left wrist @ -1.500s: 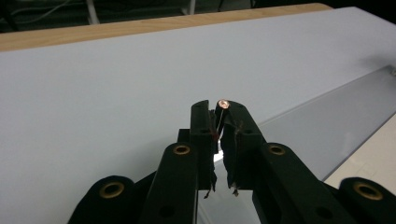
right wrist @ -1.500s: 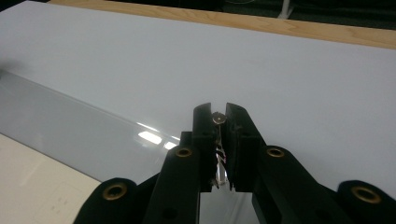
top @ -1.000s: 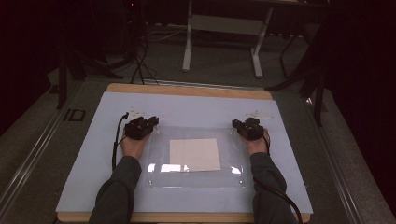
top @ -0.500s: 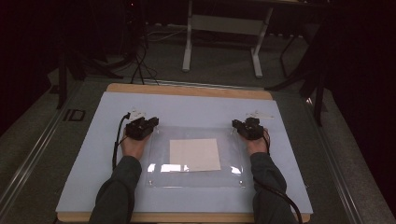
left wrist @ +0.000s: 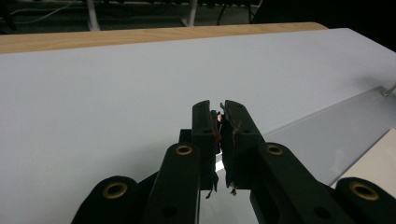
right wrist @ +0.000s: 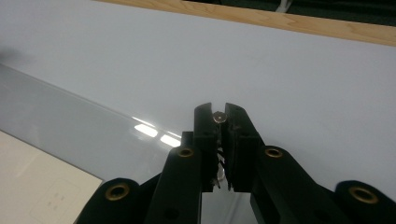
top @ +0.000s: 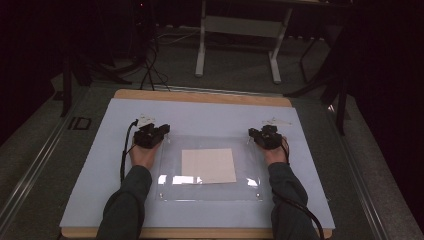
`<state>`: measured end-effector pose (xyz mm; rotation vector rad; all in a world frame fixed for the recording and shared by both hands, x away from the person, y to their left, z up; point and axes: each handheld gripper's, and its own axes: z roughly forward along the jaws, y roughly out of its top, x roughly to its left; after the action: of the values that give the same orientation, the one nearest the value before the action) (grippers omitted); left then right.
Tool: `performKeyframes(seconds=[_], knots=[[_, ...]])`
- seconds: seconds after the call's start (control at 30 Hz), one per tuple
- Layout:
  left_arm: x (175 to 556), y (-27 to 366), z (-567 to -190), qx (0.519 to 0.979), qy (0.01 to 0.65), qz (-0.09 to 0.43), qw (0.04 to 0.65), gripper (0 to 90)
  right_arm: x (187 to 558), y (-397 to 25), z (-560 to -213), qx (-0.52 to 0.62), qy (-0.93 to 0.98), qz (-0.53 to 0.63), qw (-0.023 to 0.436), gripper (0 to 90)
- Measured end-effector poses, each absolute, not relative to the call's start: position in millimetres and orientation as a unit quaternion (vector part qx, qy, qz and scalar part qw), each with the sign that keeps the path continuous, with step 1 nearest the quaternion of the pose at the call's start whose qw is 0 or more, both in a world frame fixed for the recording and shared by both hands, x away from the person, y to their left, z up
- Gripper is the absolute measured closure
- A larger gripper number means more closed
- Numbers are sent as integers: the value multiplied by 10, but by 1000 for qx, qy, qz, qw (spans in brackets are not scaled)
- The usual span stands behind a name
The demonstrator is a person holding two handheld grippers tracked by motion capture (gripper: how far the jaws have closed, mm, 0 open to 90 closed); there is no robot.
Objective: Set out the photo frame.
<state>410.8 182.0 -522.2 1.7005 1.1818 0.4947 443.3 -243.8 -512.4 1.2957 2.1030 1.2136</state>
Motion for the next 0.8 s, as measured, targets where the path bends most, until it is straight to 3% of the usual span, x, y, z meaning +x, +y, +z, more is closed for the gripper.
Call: performKeyframes(seconds=[0.8], knots=[[4260, 1831, -5182, 706, 501, 175, 469, 849, 4551, -2440, -5121, 478, 746, 430, 174, 855]])
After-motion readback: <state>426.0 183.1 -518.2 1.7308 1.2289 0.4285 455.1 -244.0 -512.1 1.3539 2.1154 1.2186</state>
